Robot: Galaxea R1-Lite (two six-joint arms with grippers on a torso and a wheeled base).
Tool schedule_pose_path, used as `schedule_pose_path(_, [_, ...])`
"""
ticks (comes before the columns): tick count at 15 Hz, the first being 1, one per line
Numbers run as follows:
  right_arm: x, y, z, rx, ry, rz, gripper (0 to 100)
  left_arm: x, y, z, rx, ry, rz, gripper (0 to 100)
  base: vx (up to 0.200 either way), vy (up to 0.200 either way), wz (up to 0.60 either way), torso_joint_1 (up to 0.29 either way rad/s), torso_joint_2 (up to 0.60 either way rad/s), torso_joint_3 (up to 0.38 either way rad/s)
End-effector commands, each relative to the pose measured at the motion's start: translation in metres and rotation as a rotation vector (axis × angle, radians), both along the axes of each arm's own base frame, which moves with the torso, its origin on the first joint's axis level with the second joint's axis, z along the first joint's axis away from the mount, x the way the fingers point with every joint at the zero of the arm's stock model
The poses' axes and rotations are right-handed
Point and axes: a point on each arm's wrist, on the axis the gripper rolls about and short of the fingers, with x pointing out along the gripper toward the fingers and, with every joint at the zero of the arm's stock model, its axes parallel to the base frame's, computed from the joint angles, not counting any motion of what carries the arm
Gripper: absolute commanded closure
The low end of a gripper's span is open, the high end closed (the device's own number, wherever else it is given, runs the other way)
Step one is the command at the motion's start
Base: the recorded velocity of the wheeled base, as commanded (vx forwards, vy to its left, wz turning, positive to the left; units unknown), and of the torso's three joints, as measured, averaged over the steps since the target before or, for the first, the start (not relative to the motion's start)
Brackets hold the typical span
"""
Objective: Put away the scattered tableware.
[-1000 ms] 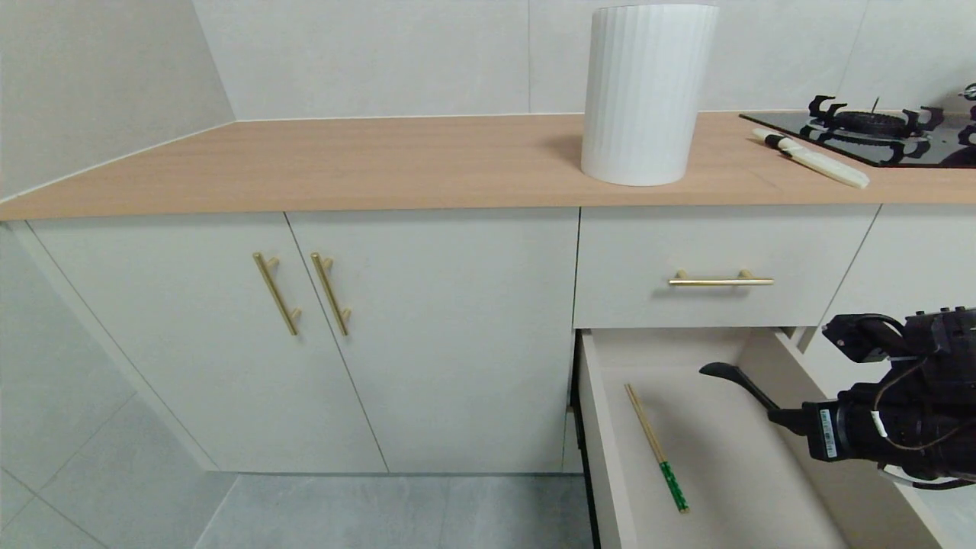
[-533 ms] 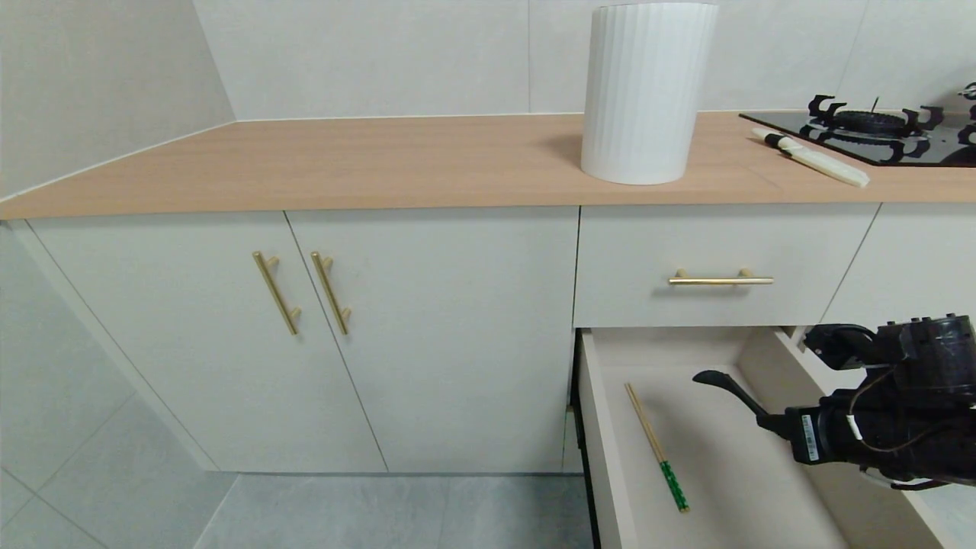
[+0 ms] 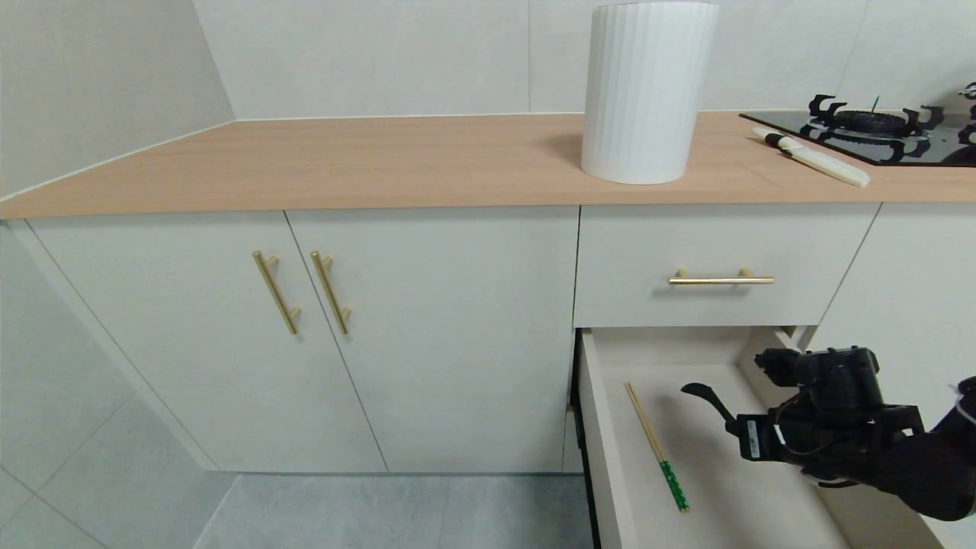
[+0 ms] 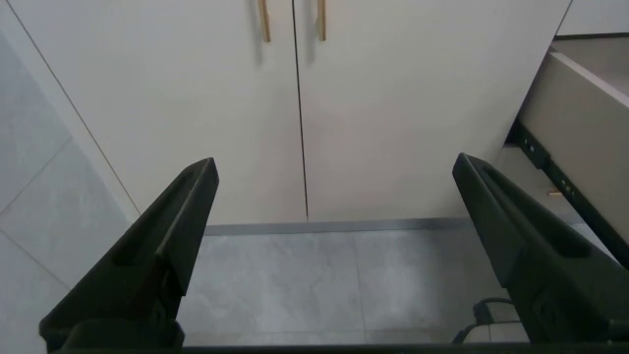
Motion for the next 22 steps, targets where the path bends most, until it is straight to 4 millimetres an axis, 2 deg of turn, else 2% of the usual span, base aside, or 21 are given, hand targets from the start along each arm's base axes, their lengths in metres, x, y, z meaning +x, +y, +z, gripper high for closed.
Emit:
schedule_pose_path(1, [0.008,-0.001,-0.043,-0.024,0.088,-0.027,100,0.0,0.0,0.0,0.0,0.0,0.0,0,0.0,0.0,0.0,0.0,0.0,0.0])
schedule_pose_path(7, [0.019,-0.004,-0.08,-0.058,0.095,-0.066,100,0.0,0.0,0.0,0.0,0.0,0.001,0,0.0,0.0,0.0,0.0,0.0,0.0])
schedule_pose_path(9, [0.021,-0.004,-0.085,-0.061,0.091,-0.071,100,0.0,0.0,0.0,0.0,0.0,0.001,0,0.0,0.0,0.0,0.0,0.0,0.0])
schedule_pose_path(21, [0.027,-0.006,-0.088,-0.07,0.081,-0.088,100,0.0,0.0,0.0,0.0,0.0,0.001,0,0.0,0.0,0.0,0.0,0.0,0.0])
schedule_pose_path(22, [0.027,-0.006,-0.088,-0.07,0.081,-0.088,0,0.0,0.0,0.0,0.0,0.0,0.001,0,0.0,0.0,0.0,0.0,0.0,0.0])
